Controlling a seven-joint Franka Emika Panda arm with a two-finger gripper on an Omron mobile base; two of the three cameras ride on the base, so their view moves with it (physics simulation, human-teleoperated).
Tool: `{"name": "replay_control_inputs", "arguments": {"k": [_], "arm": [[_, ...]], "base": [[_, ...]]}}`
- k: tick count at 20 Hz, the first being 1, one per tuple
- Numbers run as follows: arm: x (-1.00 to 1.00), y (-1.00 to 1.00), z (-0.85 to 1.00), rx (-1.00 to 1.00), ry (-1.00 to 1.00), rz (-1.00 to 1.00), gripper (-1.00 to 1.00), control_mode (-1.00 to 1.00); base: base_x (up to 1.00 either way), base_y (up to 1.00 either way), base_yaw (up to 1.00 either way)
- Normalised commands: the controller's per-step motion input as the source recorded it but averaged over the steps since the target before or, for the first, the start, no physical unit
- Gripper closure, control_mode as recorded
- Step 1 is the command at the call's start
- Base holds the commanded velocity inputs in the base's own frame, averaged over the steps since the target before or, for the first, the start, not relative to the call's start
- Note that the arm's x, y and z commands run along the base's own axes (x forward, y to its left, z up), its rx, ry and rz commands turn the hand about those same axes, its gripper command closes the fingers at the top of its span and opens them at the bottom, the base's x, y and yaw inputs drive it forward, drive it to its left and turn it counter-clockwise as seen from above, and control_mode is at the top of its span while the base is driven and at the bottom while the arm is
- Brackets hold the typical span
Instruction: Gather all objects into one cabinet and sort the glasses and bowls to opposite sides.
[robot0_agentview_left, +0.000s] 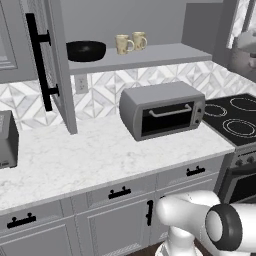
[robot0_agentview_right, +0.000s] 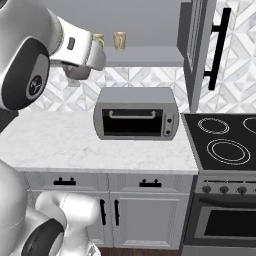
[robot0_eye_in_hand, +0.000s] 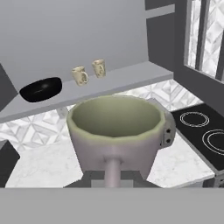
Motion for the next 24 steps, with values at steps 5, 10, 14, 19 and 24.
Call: {"name": "replay_control_inputs", "arguments": {"k": [5, 10, 14, 19, 24], "arm": [[0.8, 0.0, 0.05, 0.01, -0.07, 0.03, 1.0, -1.0], [0.95, 0.0, 0.15, 0.12, 0.0, 0.35, 1.0, -1.0], [0.62, 0.0, 0.05, 0.08, 0.0, 0.44, 1.0, -1.0], [0.2, 0.06, 0.1, 0.0, 0.0, 0.18, 1.0, -1.0], [-0.03, 0.17, 0.01, -0.22, -0.2, 0.0, 1.0, -1.0]], "base": [[0.0, 0.0, 0.0], [0.0, 0.0, 0.0], [0.0, 0.0, 0.0], [0.0, 0.0, 0.0], [0.0, 0.0, 0.0]]}}
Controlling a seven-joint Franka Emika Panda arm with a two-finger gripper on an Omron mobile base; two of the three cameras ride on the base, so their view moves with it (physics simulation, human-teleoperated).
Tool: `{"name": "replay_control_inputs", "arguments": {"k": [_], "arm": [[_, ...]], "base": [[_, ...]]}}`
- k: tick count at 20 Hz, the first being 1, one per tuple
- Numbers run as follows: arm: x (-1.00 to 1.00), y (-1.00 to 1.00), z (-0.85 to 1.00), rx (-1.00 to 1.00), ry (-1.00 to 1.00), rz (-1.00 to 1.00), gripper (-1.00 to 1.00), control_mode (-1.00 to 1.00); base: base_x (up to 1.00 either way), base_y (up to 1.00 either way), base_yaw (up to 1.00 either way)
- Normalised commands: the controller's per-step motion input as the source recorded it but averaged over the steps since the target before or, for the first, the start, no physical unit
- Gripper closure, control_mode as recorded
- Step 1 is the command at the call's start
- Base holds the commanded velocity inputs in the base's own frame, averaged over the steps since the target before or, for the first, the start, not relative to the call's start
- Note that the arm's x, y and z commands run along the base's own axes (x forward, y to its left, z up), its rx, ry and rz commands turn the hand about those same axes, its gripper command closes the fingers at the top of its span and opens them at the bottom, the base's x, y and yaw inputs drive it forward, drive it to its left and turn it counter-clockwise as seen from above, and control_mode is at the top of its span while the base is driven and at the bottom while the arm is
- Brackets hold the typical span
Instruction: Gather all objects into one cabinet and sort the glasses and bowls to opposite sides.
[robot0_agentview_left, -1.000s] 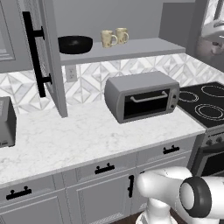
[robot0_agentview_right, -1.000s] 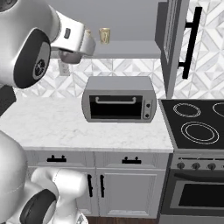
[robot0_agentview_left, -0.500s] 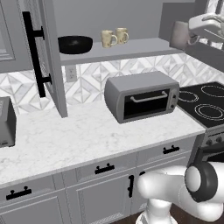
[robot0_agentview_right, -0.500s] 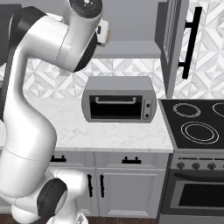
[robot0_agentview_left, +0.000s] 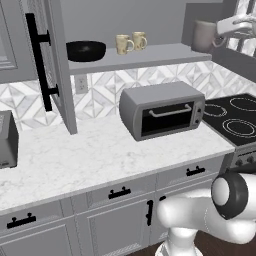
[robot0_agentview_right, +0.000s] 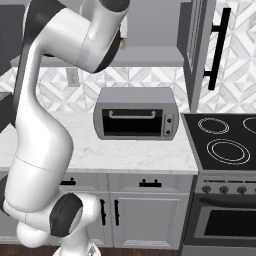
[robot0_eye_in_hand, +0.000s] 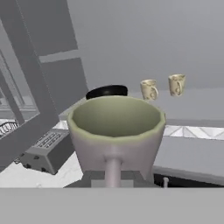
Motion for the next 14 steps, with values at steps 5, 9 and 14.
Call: {"name": "replay_control_inputs", "arguments": {"k": [5, 9, 14], "arm": [[0.12, 0.2, 0.04, -0.27, -0.17, 0.0, 1.0, -1.0], [0.13, 0.0, -0.03, -0.06, 0.0, -0.01, 1.0, -1.0], [0.51, 0.0, 0.0, 0.01, 0.07, 0.0, 1.0, -1.0]], "base": [[0.0, 0.0, 0.0], [0.0, 0.0, 0.0], [0.0, 0.0, 0.0]]}}
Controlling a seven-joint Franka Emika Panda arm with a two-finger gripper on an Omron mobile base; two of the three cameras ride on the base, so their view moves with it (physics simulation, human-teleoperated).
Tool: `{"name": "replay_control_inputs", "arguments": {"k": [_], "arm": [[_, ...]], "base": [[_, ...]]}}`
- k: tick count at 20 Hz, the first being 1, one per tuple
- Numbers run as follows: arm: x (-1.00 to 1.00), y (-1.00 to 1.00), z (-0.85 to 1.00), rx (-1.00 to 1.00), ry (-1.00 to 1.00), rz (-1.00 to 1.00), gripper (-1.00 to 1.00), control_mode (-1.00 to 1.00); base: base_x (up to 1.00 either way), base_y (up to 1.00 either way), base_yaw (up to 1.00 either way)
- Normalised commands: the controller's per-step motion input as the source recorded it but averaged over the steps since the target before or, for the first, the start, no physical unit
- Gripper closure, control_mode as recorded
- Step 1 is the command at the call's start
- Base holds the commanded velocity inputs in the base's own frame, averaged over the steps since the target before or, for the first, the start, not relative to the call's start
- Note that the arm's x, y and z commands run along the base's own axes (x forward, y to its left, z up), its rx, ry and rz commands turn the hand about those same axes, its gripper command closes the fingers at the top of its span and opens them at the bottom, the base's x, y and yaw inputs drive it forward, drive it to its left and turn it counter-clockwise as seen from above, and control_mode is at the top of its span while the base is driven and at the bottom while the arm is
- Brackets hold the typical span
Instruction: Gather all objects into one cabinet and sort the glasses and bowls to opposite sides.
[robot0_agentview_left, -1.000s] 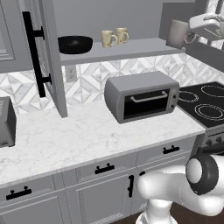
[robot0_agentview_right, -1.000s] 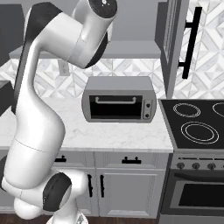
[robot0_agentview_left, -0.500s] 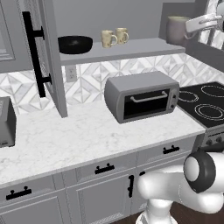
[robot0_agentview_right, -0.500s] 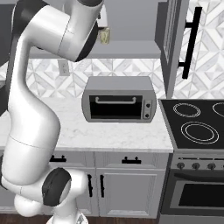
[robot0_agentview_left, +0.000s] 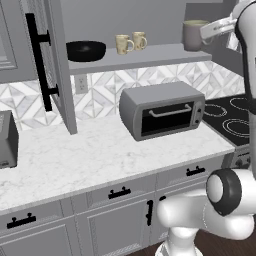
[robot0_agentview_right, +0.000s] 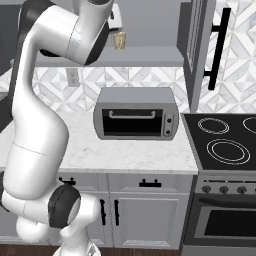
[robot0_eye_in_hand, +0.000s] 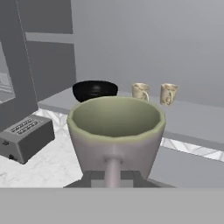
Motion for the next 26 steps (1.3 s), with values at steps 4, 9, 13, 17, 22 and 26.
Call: {"name": "replay_control_inputs", "arguments": {"k": [4, 9, 13, 17, 22, 26], "arm": [[0.79, 0.0, 0.0, 0.05, 0.07, 0.0, 1.0, -1.0], [0.84, 0.0, -0.09, 0.01, 0.02, 0.0, 1.0, -1.0], [0.82, 0.0, -0.32, 0.0, 0.0, 0.0, 1.0, -1.0], [0.5, 0.0, -0.38, 0.0, -0.01, 0.0, 1.0, -1.0], [0.49, 0.01, -0.18, 0.0, -0.1, 0.0, 1.0, -1.0], [0.63, 0.1, 0.02, 0.0, -0.19, 0.0, 1.0, -1.0]], "base": [[0.0, 0.0, 0.0], [0.0, 0.0, 0.0], [0.0, 0.0, 0.0], [0.0, 0.0, 0.0], [0.0, 0.0, 0.0], [0.0, 0.0, 0.0]]}}
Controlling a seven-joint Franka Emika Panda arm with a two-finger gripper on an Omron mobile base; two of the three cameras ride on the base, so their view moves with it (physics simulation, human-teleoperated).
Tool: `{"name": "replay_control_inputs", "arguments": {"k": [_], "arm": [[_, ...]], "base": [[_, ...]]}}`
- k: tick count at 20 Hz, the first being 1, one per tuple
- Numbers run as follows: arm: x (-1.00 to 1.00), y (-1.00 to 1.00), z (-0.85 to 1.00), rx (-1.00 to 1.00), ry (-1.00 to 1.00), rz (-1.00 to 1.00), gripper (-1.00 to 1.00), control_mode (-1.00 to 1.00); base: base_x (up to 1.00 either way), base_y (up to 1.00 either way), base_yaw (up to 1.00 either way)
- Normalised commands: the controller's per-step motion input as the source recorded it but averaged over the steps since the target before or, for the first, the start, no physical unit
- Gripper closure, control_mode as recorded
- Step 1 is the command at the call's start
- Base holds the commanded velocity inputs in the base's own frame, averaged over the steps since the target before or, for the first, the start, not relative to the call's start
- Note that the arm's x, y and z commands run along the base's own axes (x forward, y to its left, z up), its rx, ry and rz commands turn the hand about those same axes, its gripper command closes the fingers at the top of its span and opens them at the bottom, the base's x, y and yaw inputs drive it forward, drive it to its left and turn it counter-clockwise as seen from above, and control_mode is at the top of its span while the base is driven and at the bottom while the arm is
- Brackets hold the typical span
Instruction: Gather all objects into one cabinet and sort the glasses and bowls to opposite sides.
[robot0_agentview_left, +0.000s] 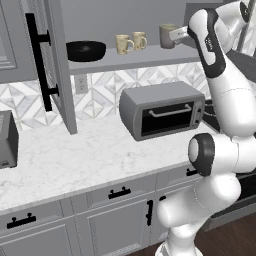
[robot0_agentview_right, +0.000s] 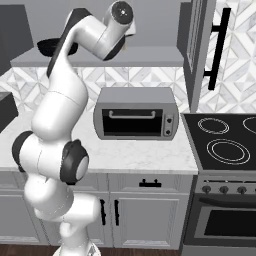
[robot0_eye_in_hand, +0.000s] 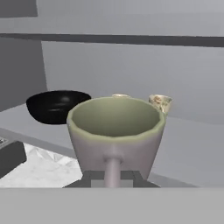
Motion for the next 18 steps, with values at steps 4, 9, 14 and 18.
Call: {"name": "replay_control_inputs", "arguments": {"k": [4, 9, 14, 18], "arm": [[0.56, 0.1, 0.0, 0.0, -0.09, 0.0, 1.0, -1.0], [0.12, 0.04, -0.01, 0.0, 0.01, 0.01, 1.0, -1.0], [0.43, 0.13, 0.0, 0.0, 0.04, 0.03, 1.0, -1.0], [0.54, 0.15, -0.01, 0.0, 0.12, 0.04, 1.0, -1.0]], "base": [[0.0, 0.0, 0.0], [0.0, 0.0, 0.0], [0.0, 0.0, 0.0], [0.0, 0.0, 0.0]]}}
